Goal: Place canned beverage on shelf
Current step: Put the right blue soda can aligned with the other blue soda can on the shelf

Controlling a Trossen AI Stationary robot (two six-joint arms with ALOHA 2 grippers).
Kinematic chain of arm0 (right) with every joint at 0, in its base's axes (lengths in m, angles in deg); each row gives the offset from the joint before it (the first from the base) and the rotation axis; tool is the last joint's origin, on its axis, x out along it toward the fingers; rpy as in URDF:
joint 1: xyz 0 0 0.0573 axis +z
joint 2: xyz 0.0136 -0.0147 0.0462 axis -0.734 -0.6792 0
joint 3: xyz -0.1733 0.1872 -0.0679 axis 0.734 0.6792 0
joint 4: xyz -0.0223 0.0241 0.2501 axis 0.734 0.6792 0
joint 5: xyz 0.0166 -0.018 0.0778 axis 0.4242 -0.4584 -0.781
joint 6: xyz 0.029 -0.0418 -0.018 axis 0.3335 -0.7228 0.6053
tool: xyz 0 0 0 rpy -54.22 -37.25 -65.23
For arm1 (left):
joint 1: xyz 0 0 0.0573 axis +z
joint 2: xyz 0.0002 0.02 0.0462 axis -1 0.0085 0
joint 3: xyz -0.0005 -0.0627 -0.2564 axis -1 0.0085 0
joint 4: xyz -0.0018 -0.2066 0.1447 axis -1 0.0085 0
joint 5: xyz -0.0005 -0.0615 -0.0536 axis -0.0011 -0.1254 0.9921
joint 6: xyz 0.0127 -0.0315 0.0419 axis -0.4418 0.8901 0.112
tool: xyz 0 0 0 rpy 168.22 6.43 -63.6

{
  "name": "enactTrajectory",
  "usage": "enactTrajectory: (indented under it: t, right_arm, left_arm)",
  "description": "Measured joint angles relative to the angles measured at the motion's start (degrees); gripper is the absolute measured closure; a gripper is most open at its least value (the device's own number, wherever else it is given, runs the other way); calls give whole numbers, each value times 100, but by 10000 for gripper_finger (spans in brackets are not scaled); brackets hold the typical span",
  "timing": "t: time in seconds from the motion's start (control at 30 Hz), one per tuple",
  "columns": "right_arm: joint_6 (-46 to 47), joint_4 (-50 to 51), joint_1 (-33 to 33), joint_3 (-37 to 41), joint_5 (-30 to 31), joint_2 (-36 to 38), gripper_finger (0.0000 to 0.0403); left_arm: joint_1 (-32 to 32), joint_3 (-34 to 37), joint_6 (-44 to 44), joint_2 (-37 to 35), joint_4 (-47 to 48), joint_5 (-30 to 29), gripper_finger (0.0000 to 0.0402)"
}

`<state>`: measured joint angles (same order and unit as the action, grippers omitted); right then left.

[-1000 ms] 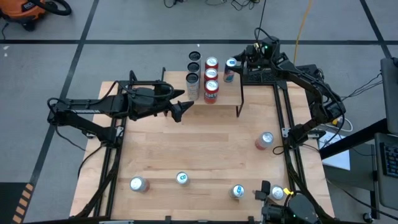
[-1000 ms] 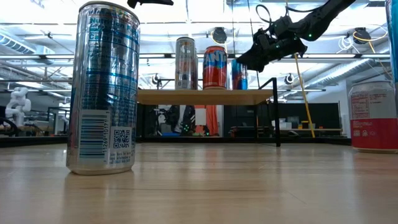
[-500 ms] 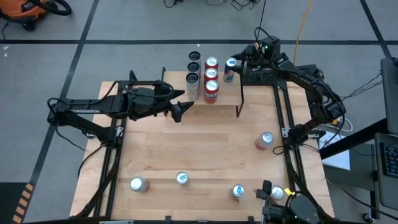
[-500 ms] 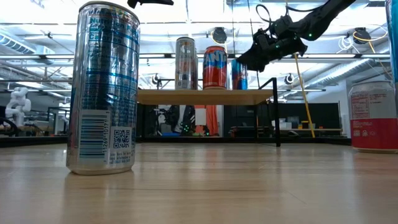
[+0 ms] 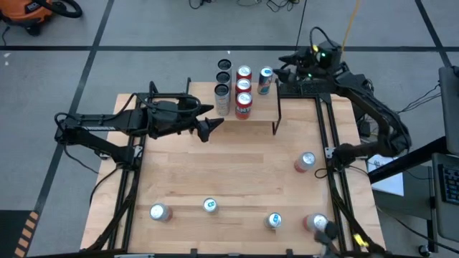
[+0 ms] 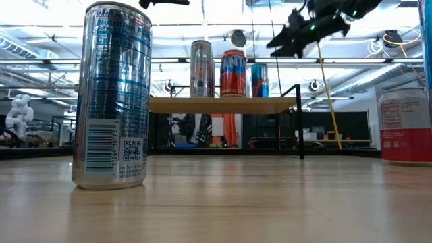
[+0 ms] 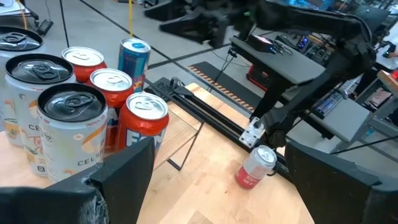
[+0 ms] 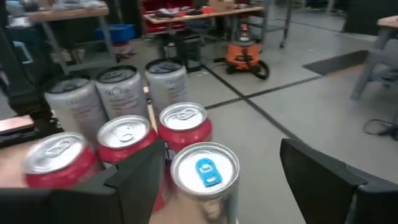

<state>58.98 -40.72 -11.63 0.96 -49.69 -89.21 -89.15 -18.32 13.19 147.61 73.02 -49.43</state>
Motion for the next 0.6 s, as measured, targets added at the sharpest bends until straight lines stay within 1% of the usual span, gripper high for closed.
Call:
enactTrajectory:
  t: [0.13,0.27,0.47,0.6]
  right_arm:
    - [292,681,300,0,388,648,106]
    - [919,1371,834,-2,413,1236,106]
    - [1975,2383,2044,-2,387,1854,107]
    - [2987,2787,2880,-2,434,2139,122]
  left_arm:
    - [0,0,-1,0,46,137,41]
    - [-1,0,2,0,258,429,41]
    - [-119,0,14,0,647,930,41]
    - [-313,0,313,0,961,1307,41]
